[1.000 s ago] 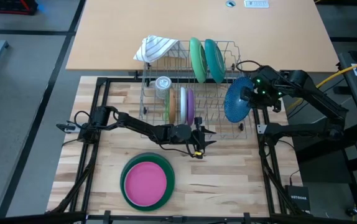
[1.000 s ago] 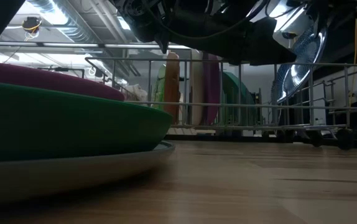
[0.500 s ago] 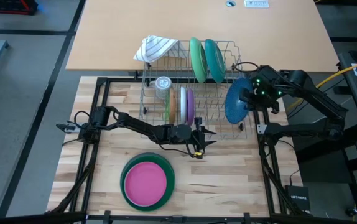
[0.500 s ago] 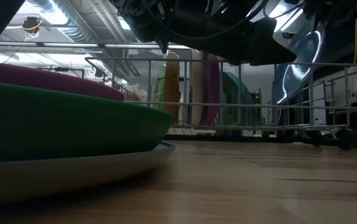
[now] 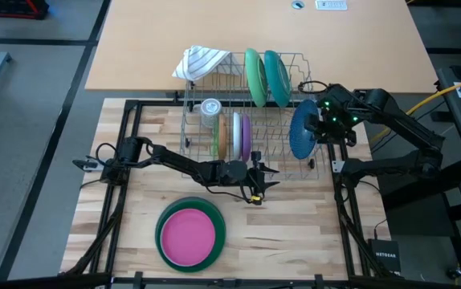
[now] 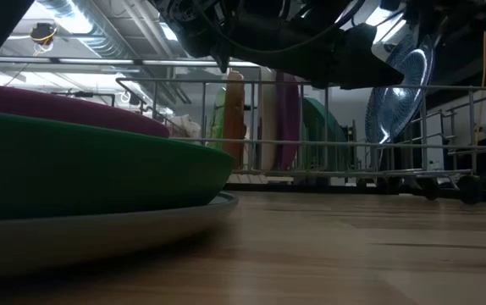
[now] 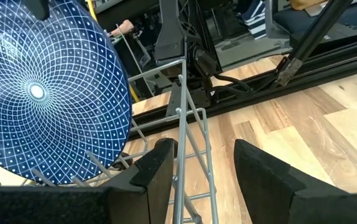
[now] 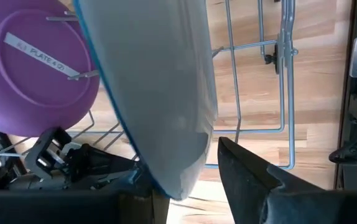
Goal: Sort dishes
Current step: Put the blue patterned plate in the dishwasher rack
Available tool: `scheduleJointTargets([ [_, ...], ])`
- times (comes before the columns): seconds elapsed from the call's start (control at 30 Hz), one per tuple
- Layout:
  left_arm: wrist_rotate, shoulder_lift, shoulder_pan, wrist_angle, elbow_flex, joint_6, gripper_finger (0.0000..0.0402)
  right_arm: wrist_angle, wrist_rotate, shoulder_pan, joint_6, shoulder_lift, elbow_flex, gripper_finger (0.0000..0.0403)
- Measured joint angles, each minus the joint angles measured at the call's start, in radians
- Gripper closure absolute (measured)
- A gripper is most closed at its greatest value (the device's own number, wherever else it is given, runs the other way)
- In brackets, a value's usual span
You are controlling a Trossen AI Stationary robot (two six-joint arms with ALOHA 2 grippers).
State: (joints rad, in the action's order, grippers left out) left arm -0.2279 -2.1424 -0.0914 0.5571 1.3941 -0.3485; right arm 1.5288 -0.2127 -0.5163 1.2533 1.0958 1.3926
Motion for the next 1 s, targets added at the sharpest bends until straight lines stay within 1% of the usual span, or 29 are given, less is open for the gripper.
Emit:
scheduleJointTargets([
  [0.27,0.000,0.000,0.000,0.000,0.000,0.000,0.0245,-0.012,-0.018,0.000,0.000,0.065,0.000,0.0272],
  [0.43,0.000,0.000,0.000,0.000,0.000,0.000,0.0245,-0.001,-0.019,0.000,-0.002,0.099,0.000,0.0290],
  [0.6,0.000,0.000,0.000,0.000,0.000,0.000,0.0245,0.003,-0.025,0.000,-0.001,0.115,0.000,0.0302],
  [0.77,0.000,0.000,0.000,0.000,0.000,0.000,0.0245,-0.001,-0.046,0.000,0.001,0.121,0.000,0.0301],
  [0.9,0.000,0.000,0.000,0.000,0.000,0.000,0.0245,-0.003,-0.071,0.000,0.046,0.121,0.000,0.0301],
  [1.0,-0.001,0.000,0.000,0.000,0.000,0.000,0.0245,-0.004,-0.076,0.000,0.049,0.121,0.000,0.0300],
])
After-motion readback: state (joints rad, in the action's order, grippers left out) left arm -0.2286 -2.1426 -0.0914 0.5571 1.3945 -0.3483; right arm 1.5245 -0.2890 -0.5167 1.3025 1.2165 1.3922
